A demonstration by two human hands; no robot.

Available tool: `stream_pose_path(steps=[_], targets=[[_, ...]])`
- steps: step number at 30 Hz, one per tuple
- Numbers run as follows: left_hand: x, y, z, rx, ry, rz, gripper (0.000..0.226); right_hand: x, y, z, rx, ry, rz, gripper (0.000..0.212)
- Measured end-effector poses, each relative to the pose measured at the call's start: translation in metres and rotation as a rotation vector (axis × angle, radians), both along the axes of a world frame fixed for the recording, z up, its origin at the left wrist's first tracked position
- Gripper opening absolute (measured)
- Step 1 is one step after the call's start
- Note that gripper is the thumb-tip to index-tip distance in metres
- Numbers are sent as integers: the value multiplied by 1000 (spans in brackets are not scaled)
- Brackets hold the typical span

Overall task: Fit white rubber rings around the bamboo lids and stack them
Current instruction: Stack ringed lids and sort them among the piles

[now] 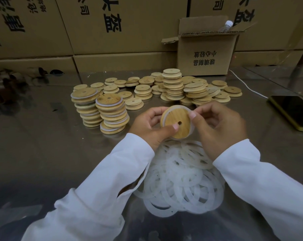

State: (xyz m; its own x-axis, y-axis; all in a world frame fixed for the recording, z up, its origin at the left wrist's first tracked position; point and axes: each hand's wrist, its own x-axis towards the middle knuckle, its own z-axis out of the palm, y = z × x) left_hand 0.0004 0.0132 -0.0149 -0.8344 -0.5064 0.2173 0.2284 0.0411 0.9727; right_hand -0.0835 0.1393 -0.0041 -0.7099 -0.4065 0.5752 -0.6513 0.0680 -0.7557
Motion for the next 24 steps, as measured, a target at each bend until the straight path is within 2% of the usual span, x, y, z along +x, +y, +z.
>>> stream_pose_path(steps=[4, 7, 13, 24], targets=[[3, 1, 3, -127, -14, 27, 22, 3, 2, 2, 52, 105, 24, 15], [5, 0, 4, -213, -28, 56, 17, 3, 2, 2, 85, 88, 52, 19], [5, 0, 5, -195, -27, 40, 25, -1, 0, 4, 79, -72, 108, 19], [5, -1, 8, -133, 85, 36, 23, -1, 2, 10, 14, -61, 166, 18]])
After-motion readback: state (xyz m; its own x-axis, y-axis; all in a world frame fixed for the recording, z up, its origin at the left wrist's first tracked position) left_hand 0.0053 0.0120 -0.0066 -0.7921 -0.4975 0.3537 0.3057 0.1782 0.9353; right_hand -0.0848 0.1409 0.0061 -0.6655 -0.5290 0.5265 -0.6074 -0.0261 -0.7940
